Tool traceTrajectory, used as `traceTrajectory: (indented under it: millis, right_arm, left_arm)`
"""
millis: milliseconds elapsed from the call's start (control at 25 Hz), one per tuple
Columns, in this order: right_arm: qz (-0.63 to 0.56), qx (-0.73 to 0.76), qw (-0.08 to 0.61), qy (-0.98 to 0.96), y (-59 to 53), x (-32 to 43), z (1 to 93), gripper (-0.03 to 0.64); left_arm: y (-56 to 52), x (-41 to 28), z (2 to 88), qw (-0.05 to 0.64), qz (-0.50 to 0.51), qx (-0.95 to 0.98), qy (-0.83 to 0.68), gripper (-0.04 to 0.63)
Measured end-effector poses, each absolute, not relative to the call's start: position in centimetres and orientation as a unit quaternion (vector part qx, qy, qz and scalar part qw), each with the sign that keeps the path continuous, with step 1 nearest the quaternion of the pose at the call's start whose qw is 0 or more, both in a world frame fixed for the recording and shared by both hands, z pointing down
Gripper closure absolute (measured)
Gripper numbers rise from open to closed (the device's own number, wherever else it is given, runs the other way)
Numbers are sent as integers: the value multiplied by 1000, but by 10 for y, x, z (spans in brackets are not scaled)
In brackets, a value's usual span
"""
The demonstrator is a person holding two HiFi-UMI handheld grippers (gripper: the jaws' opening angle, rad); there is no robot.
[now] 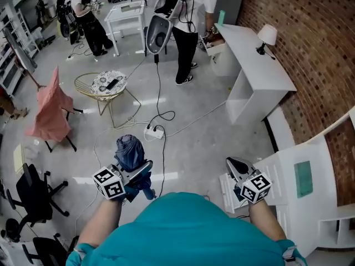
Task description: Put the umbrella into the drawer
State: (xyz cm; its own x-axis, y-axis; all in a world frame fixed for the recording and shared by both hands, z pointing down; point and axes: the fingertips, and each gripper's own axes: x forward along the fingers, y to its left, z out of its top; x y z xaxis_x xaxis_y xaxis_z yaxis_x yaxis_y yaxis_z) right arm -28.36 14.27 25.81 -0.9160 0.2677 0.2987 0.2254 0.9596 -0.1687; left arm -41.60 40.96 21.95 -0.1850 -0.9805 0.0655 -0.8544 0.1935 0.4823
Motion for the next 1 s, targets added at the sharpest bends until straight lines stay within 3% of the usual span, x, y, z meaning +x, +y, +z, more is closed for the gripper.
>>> traceTrajectory:
  millis: [320,600,1000]
  right_arm:
    - [75,-164,149,-972,63,-308,268,594]
    - [82,-105,143,-981,51,-318,285,594]
    - [135,41,150,-979,37,-252,320,594]
  left_arm:
    - [337,-423,212,194,-182,575,-773,334]
    - [314,-448,232,212,-133,617,-746,334]
    - [248,-440,279,262,-53,716,-645,334]
